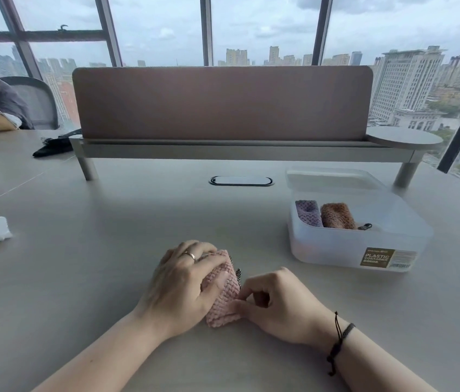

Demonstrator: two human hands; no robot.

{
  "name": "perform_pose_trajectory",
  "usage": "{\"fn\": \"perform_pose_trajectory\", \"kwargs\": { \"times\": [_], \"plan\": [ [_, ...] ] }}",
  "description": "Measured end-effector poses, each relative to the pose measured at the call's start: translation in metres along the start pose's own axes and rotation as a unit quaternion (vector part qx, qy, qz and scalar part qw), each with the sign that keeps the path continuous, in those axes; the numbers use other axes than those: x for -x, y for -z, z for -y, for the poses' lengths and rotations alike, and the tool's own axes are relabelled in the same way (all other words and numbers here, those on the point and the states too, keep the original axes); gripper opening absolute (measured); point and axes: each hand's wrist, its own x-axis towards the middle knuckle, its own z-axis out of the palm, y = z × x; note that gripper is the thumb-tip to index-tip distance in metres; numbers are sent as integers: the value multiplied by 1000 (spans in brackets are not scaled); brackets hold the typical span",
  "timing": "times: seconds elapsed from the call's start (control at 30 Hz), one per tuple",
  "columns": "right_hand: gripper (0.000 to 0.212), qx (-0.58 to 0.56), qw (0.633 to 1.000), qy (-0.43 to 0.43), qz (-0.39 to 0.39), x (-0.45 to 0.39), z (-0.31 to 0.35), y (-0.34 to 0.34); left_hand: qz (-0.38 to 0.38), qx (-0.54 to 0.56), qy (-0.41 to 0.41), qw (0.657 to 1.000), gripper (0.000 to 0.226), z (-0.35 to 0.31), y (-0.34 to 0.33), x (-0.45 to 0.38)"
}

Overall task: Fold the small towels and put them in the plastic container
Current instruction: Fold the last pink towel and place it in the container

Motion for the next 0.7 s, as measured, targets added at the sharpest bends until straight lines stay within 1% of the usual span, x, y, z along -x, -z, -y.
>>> {"fn": "perform_pose_trajectory", "kwargs": {
  "times": [0.07, 0.13, 0.2, 0.3, 0.4, 0.5, 0.57, 0.63, 0.7],
  "plan": [
    [22, -21, 1000, 9, 2, -1, 0, 0, 100, 49, 0, 994, 61, -1, -3, 0],
    [20, -37, 999, 11, 7, -2, -1, 2, 200, 75, 10, 977, 84, -1, -7, 0],
    [22, -40, 999, 14, 15, -2, -2, 4, 249, 64, 17, 966, 89, -2, -7, -1],
    [26, -35, 999, 17, 25, -1, -1, 5, 278, 27, 18, 960, 89, -4, -3, -3],
    [35, -31, 999, 17, 35, -2, 1, 6, 292, 3, 21, 956, 86, -5, -5, -3],
    [33, -30, 999, 3, 43, -2, 1, 8, 308, -12, 32, 951, 80, -3, -7, -4],
    [30, -35, 998, -7, 49, -1, 2, 8, 310, -20, 42, 950, 79, -3, -8, -4],
    [31, -38, 998, -12, 50, -1, 4, 9, 306, -20, 61, 950, 82, -4, -7, -5],
    [35, -42, 998, -11, 48, 0, 5, 9, 284, 15, 98, 954, 89, -3, -5, -5]
  ]
}}
